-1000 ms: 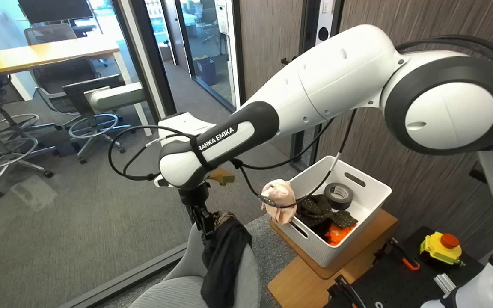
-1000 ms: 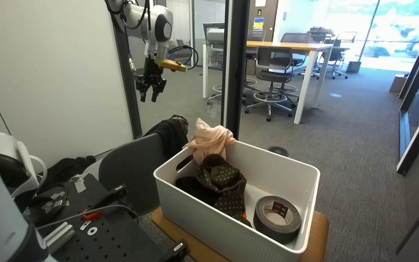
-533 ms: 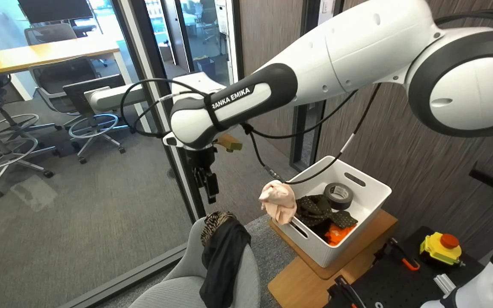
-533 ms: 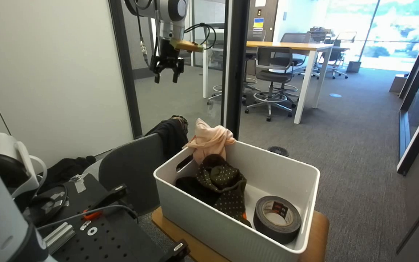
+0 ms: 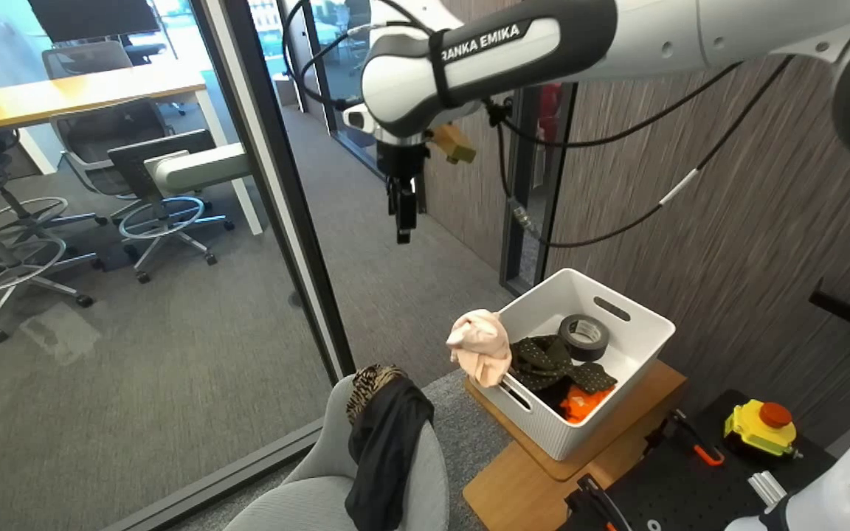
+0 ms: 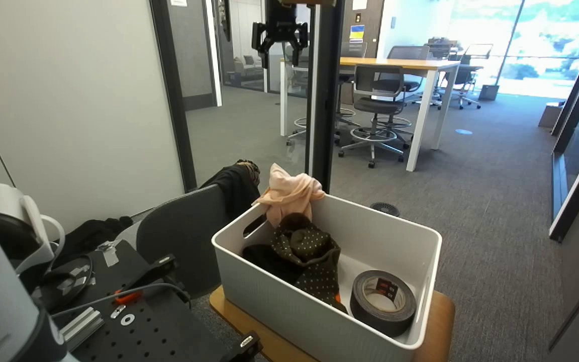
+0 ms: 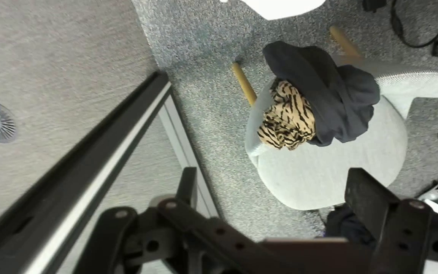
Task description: Take the black cloth out of the basket and hang it on the back of the white chair
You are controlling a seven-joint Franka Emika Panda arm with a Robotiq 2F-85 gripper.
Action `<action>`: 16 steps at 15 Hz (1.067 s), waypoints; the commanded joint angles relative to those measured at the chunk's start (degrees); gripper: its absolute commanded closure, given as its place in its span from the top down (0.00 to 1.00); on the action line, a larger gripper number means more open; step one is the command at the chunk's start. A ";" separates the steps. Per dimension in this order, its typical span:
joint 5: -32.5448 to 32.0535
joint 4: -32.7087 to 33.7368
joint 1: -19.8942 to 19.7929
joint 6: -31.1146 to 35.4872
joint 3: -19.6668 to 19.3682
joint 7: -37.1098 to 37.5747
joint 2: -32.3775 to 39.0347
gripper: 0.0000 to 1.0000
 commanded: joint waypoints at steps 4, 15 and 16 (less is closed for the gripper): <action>0.88 -20.61 -2.15 7.37 -3.61 13.07 -22.26 1.00; -9.03 -30.71 -3.80 -5.24 -3.54 45.47 -45.30 1.00; -10.01 -29.74 -3.97 -8.09 -3.72 47.17 -45.31 1.00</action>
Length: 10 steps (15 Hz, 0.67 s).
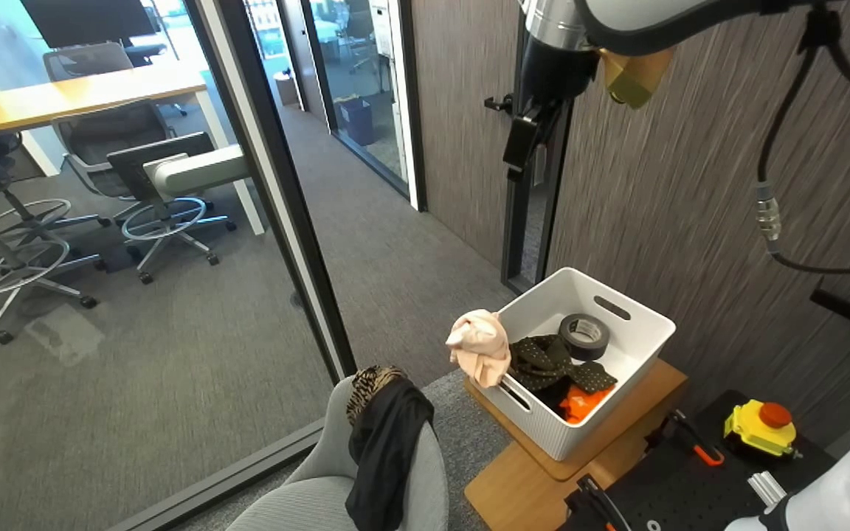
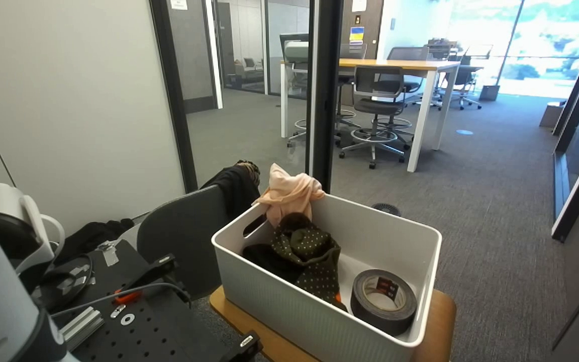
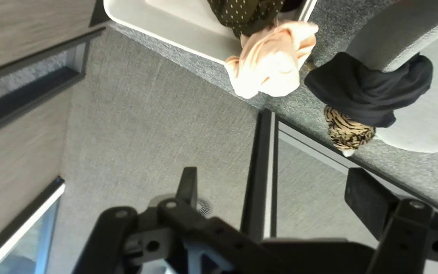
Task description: Take the black cloth out of the basket and hang it on the back of the white chair
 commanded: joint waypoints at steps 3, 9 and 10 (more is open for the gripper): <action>-3.14 2.32 -1.32 -13.15 -1.22 9.13 -1.95 1.00; -1.36 -7.56 -1.43 -10.42 -3.32 14.89 -8.22 1.00; -1.44 -9.26 -0.98 -9.82 -3.15 14.85 -9.64 1.00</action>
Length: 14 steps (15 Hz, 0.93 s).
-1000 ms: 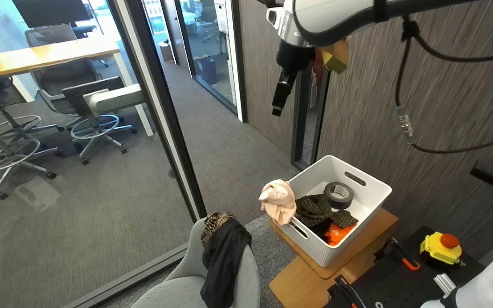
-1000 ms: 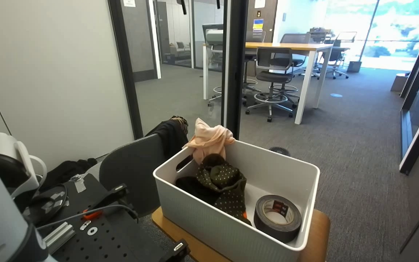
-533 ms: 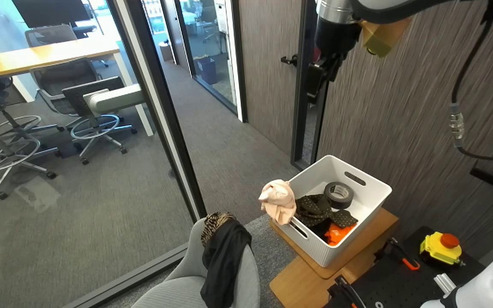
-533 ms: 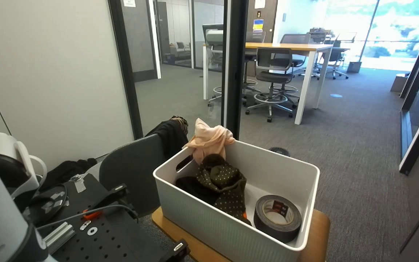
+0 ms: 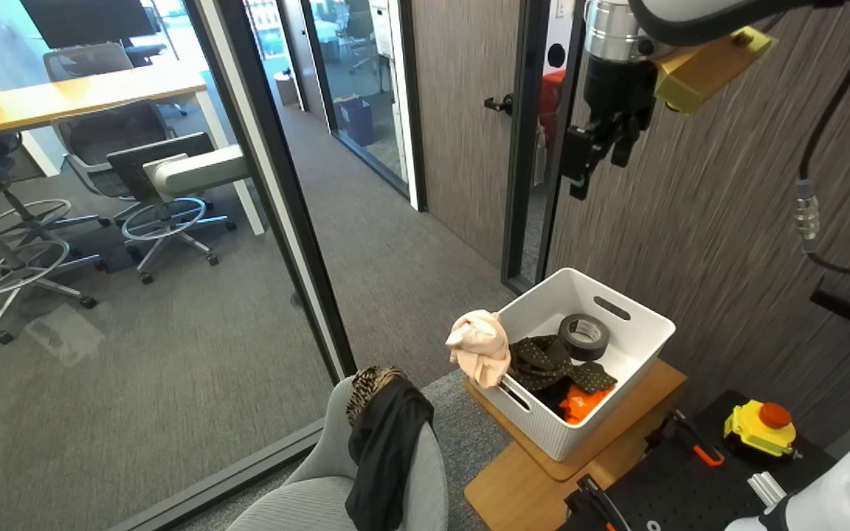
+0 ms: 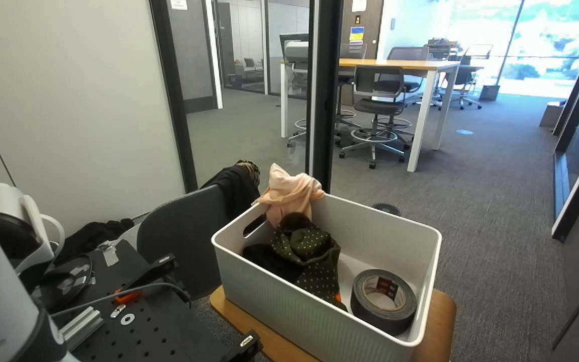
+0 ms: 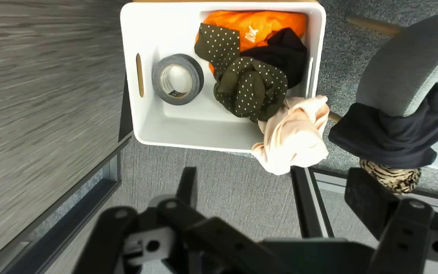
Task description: Take the black cloth out of the basket and hang it on the back of the white chair
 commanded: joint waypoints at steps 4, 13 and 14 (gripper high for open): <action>2.35 -13.96 1.21 6.89 0.17 4.01 -12.18 1.00; 2.72 -18.11 0.55 7.30 0.42 3.64 -15.71 1.00; 2.80 -18.46 0.53 7.34 0.40 3.77 -16.15 1.00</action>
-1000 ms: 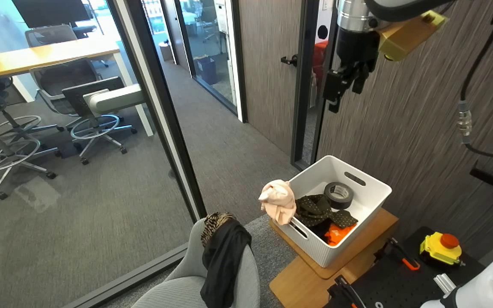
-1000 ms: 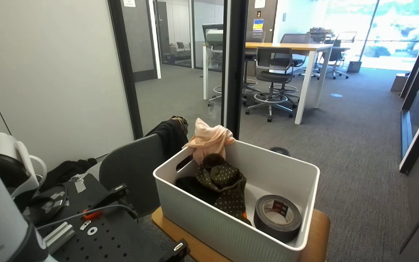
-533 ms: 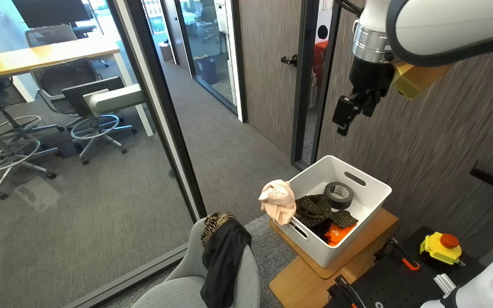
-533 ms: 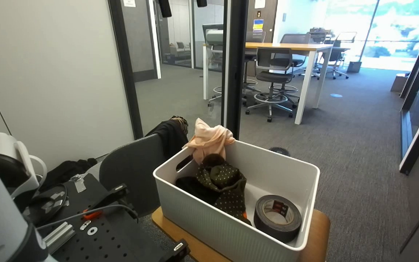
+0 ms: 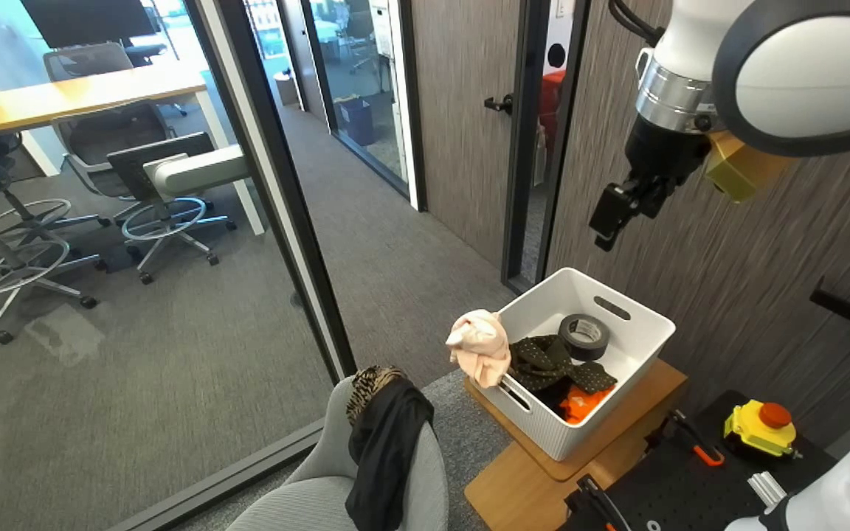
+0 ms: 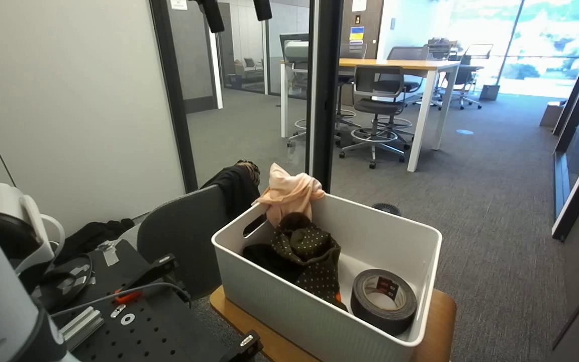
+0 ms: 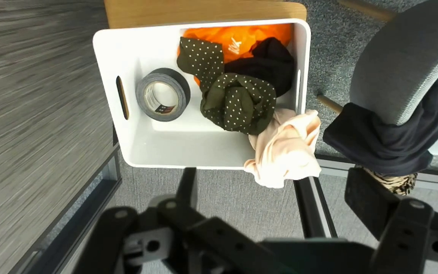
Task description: Take the black cloth out of the basket and hang it on the back of the white chair
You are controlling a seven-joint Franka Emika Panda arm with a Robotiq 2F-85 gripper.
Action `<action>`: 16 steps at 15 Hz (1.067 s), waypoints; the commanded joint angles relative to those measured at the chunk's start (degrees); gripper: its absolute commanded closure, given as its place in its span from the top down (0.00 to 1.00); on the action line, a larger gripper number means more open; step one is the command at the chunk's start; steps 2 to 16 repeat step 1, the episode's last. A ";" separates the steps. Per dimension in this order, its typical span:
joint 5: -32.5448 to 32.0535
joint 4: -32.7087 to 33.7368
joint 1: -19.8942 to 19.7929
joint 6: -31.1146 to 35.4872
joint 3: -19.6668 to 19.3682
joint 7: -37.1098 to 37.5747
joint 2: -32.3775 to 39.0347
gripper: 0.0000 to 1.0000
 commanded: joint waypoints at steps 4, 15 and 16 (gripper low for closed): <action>0.15 -0.16 -0.20 -0.04 0.13 -0.03 -0.29 1.00; 0.15 -0.16 -0.20 -0.04 0.13 -0.03 -0.29 1.00; 0.15 -0.16 -0.20 -0.04 0.13 -0.03 -0.29 1.00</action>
